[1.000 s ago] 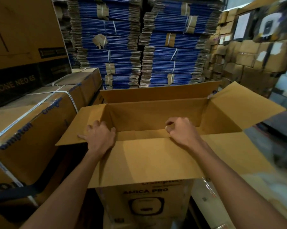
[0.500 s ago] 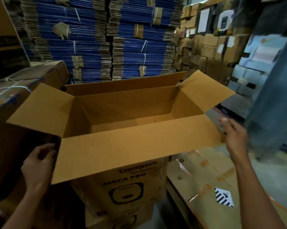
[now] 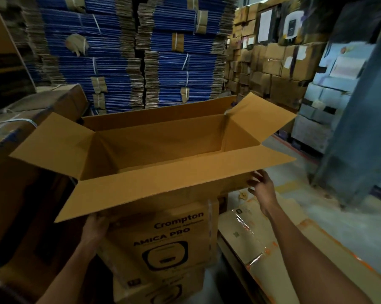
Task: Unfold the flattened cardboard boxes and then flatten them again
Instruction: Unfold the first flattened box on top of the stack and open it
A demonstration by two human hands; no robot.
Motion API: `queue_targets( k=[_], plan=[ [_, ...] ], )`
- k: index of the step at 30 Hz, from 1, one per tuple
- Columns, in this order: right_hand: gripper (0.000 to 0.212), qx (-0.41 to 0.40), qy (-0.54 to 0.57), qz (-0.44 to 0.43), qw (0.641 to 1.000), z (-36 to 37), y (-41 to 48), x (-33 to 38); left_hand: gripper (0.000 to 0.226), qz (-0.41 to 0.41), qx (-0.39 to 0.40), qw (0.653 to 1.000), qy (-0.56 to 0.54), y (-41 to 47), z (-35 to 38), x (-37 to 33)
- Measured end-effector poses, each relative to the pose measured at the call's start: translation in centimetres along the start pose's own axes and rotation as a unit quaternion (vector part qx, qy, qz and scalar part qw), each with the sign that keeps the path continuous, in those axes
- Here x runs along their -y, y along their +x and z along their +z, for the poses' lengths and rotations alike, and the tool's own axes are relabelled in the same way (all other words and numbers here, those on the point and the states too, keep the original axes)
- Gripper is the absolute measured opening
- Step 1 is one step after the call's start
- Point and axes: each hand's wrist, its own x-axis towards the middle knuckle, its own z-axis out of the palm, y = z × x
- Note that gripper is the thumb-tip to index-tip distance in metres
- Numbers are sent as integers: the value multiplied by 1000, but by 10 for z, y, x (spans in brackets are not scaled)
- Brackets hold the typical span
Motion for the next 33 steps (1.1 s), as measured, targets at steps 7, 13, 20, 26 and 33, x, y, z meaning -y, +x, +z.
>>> queue_targets(
  k=[7, 13, 20, 26, 33],
  plan=[
    [78, 41, -99, 28, 994, 1, 13, 3, 21, -56, -19, 996, 67, -22, 4, 85],
    [90, 53, -75, 0, 996, 4, 17, 3, 81, -75, -54, 995, 40, -8, -5, 80],
    [92, 8, -85, -88, 992, 5, 26, 47, 65, 24, -124, 992, -1, -36, 17, -22],
    [69, -28, -110, -181, 977, 6, 32, 78, 70, 109, -129, 983, -78, -39, 11, -65],
    [39, -30, -67, -199, 977, 5, 30, 87, 87, 133, -157, 979, 10, -45, 5, -78]
  ],
)
